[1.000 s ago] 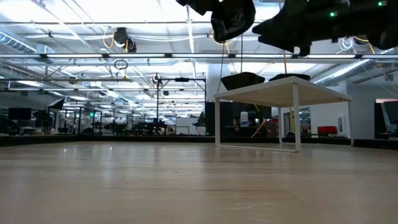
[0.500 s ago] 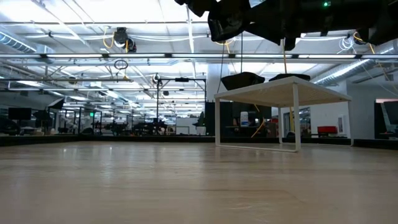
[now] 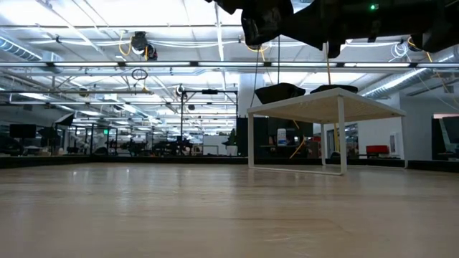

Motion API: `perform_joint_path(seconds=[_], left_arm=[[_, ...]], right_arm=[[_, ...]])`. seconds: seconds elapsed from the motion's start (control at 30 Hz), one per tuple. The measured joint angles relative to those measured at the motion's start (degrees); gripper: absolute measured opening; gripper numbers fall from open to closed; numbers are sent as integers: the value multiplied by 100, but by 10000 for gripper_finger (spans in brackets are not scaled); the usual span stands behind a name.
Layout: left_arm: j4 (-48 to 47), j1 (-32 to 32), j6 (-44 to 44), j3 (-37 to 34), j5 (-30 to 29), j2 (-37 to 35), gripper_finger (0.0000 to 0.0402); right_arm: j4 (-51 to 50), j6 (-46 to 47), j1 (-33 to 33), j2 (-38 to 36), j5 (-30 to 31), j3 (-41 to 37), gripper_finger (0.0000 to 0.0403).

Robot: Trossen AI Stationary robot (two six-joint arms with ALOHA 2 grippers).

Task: Pick & Place Mini shaped plates
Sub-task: Stack the black leaf shaped plate on top of the black leaf shaped plates on the shelf

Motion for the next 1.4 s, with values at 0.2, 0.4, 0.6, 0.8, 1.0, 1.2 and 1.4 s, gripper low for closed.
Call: perform_joint_path(seconds=[0.2, 0.4, 0.6, 0.8, 1.0, 1.2, 1.4], left_arm=[[56, -65, -195, 0, 270, -9, 5], [476, -300, -435, 2, 750, -12, 44], [762, -638, -726, 10, 661, -48, 171], [914, -1124, -123, 11, -355, -42, 247], [524, -1522, 143, 11, -2128, -44, 261], [-246, -1728, -69, 9, -3343, -44, 246], [-1166, -1757, -950, 9, -3456, -44, 232]], right_arm=[[11, -257, -2, 0, 98, -12, 20], [150, -491, 1, -4, 186, -9, 10], [119, -571, 13, -54, 238, -2, 2], [-450, -322, 116, -625, 264, -2, 1], [-2005, 1215, 125, -2107, 64, -240, 1], [-2058, 2354, 168, -3246, 450, -1315, 0], [-1803, 2469, 479, -3778, 2107, -2074, 0]])
